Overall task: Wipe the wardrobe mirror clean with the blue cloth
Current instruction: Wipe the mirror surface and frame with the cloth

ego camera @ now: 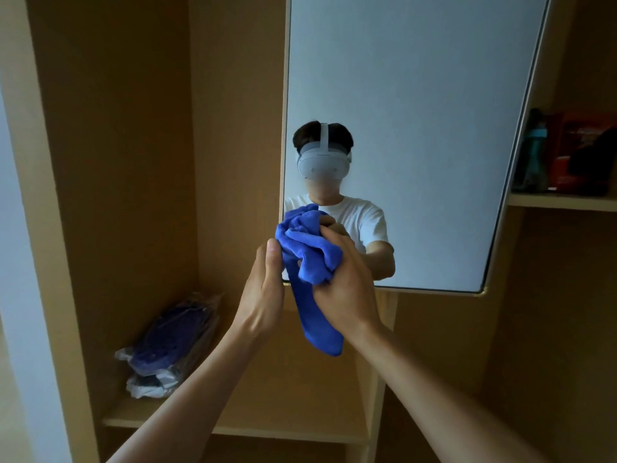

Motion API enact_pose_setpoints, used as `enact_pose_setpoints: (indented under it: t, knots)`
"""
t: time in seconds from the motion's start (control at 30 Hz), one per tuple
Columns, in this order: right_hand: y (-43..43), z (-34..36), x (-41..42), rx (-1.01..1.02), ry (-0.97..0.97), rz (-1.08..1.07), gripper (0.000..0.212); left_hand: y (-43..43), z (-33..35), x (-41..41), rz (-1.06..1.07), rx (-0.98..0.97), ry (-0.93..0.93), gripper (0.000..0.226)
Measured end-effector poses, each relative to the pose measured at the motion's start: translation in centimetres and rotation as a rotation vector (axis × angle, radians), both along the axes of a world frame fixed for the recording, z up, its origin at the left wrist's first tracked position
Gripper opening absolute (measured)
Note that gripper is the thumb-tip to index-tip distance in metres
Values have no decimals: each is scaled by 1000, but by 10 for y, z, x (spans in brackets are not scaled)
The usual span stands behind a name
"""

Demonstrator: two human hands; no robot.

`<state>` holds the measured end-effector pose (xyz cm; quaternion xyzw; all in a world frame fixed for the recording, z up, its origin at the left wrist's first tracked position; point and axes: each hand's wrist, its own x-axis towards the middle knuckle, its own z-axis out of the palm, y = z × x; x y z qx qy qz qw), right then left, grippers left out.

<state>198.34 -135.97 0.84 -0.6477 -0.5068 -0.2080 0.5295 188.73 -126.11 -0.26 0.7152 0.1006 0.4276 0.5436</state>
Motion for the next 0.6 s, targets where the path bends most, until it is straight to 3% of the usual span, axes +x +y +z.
enact_pose_setpoints:
  t: [0.17,0.3,0.6]
  knots:
    - [-22,22,12,-60,-78,-16,44,1,11,6,67,74,-14,64]
    - [-32,51,17,-90,-79,-71,48,0,32,15,80,73,-29,74]
    - [-41,155,18,-250,-9,-70,52,6,152,14,155,66,-4,70]
